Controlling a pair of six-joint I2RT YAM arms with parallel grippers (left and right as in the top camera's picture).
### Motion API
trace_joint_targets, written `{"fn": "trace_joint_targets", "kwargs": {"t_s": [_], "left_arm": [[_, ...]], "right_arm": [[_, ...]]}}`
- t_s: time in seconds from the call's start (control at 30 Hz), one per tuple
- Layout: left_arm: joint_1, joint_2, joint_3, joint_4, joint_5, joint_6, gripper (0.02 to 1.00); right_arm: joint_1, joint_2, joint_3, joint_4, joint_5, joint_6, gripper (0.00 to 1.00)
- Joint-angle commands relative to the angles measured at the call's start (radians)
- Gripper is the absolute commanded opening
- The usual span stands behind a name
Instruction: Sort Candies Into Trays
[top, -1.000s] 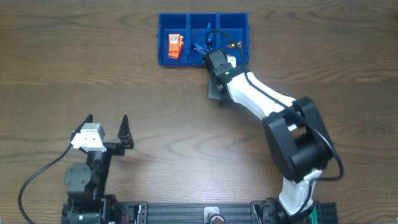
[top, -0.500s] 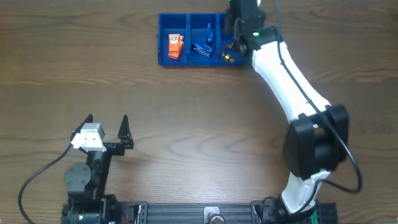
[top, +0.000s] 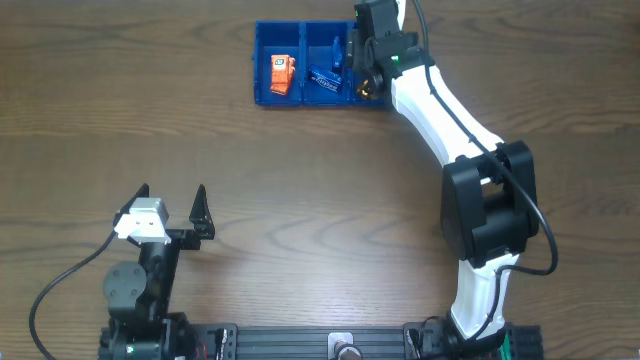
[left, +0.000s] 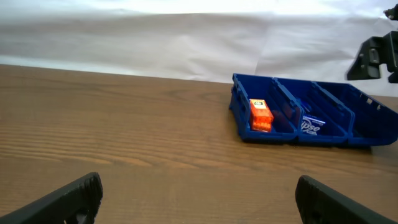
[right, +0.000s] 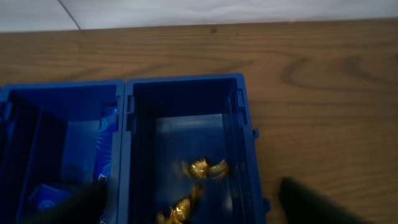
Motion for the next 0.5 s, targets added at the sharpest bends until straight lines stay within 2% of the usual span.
{"fn": "trace_joint_targets", "kwargs": {"t_s": [0.03,0.17,0.3,0.47,0.5], "left_arm": [[0.004,-0.006,-0.021,-0.032,0.014,0.012,0.998],[0.004,-0.006,-0.021,-0.032,0.014,0.012,0.998],[0.004,-0.006,-0.021,-0.032,0.014,0.012,0.998],[0.004,-0.006,-0.021,-0.032,0.014,0.012,0.998],[0.004,-0.006,-0.021,-0.032,0.014,0.012,0.998]], "right_arm": [[0.004,0.011,-0.002,-0.005,0.01,-0.004,0.998],[0.004,-0.012,-0.001,-0.057,0.01,-0.004,0.998],[-0.003,-0.183,-0.001,-0.123,0.014,-0.054,0.998],[-0.125,-0.461,-0.008,-0.291,0.031,-0.111,0.998],[-0.15,-0.512,-0.015,-0.322,0.056,-0.113,0.998]]}}
